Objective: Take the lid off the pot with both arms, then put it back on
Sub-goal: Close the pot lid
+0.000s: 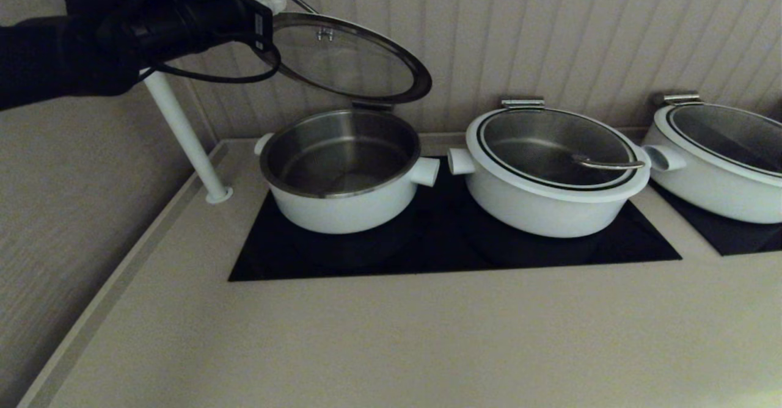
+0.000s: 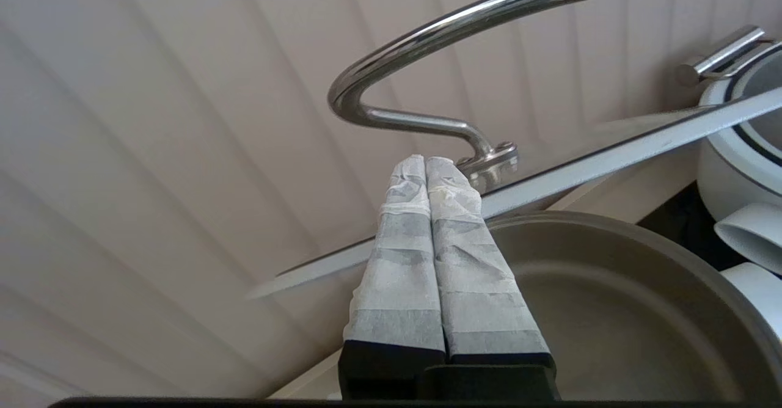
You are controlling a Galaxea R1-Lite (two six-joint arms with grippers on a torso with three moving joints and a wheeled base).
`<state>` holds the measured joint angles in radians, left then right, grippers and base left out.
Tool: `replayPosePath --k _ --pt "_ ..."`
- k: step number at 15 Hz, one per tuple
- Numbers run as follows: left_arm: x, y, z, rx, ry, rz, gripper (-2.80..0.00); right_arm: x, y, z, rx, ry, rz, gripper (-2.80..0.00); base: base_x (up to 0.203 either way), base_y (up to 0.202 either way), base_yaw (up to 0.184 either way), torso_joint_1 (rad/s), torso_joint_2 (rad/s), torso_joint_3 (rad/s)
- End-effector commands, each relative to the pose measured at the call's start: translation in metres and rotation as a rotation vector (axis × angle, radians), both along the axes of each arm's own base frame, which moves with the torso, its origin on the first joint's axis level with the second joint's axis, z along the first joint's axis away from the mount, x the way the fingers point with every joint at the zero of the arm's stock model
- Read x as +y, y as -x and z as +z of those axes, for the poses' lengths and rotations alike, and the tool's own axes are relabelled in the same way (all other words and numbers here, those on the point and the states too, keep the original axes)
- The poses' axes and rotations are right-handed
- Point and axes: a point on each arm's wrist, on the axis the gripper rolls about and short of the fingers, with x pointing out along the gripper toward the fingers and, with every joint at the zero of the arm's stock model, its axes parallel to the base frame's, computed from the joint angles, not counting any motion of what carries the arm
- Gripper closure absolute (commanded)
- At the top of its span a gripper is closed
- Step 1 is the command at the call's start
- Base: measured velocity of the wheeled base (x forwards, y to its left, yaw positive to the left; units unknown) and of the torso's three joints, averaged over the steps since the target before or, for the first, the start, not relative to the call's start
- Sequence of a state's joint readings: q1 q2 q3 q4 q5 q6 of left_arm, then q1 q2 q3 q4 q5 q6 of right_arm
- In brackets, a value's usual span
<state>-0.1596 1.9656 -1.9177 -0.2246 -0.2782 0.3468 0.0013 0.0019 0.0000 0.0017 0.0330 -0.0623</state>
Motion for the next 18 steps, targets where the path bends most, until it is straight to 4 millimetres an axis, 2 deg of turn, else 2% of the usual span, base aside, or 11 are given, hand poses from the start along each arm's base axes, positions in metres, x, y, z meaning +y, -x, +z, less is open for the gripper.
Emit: replayPosePath --k 1,6,13,18 --pt "0.002 0.006 0.004 -0.008 -0.001 0.001 0.0 0.0 0.0 0.0 -0.001 0.001 0.001 0.0 0.0 0.0 0.0 0.0 0.0 0.0" --pt "0.006 0.019 -0.008 0.047 -0.011 0.008 0.0 0.0 0.0 0.0 -0.001 0.001 0.001 0.0 0.0 0.0 0.0 0.0 0.0 0.0" --pt "0.006 0.019 -0.011 0.05 -0.012 0.009 0.0 0.0 0.0 0.0 -0.001 0.001 0.001 0.0 0.0 0.0 0.0 0.0 0.0 0.0" --pt "0.007 0.025 -0.025 0.088 -0.017 0.008 0.0 0.0 0.0 0.0 -0.001 0.001 0.001 0.0 0.0 0.0 0.0 0.0 0.0 0.0"
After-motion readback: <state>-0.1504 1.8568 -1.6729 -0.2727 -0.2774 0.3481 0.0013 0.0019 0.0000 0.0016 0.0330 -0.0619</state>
